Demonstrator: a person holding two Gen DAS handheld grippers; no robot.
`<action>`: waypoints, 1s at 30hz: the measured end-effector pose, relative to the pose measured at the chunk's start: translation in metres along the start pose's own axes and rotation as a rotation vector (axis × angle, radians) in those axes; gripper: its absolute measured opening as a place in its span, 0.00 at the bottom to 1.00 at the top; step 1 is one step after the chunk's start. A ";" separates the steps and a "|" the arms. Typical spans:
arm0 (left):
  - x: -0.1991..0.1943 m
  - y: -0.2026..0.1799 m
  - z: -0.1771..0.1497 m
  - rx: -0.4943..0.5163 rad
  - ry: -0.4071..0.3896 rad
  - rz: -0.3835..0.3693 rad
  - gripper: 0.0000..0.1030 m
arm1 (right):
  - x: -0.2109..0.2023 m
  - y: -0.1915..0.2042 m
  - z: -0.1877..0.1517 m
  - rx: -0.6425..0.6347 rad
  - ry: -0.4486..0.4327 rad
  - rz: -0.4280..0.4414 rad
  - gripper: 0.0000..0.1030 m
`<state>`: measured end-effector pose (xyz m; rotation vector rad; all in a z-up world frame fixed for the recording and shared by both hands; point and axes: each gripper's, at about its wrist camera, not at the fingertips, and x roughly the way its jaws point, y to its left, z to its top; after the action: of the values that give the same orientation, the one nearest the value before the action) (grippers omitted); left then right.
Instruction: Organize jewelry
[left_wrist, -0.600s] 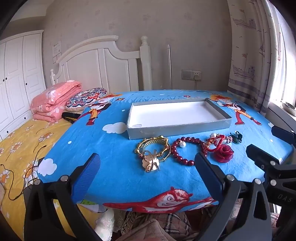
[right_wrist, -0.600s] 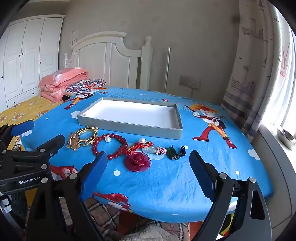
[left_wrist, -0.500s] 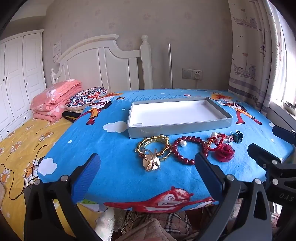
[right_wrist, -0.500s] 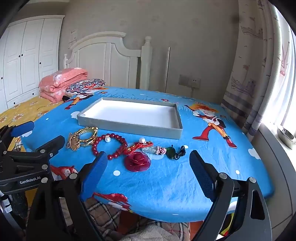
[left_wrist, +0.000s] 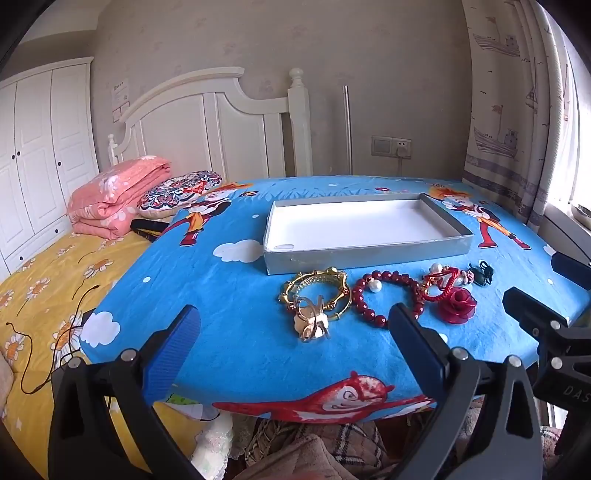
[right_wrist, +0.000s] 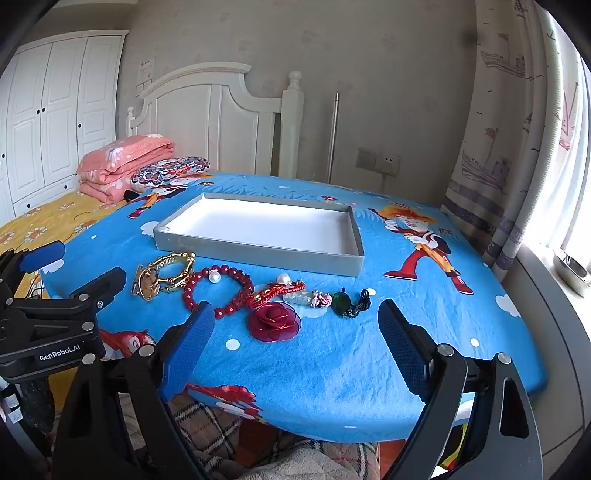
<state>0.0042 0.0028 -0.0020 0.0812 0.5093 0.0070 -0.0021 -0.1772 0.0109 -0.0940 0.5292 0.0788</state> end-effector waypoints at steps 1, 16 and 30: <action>0.000 0.000 0.000 0.000 0.000 0.000 0.96 | 0.000 0.000 0.000 0.000 0.000 0.000 0.82; 0.002 0.002 -0.001 -0.005 0.006 0.000 0.96 | 0.000 -0.001 -0.002 0.000 0.003 0.001 0.82; 0.003 0.005 -0.002 -0.011 0.011 0.001 0.96 | 0.003 -0.001 -0.004 -0.002 0.005 0.000 0.82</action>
<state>0.0061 0.0077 -0.0048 0.0706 0.5202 0.0112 -0.0015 -0.1781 0.0057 -0.0959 0.5340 0.0791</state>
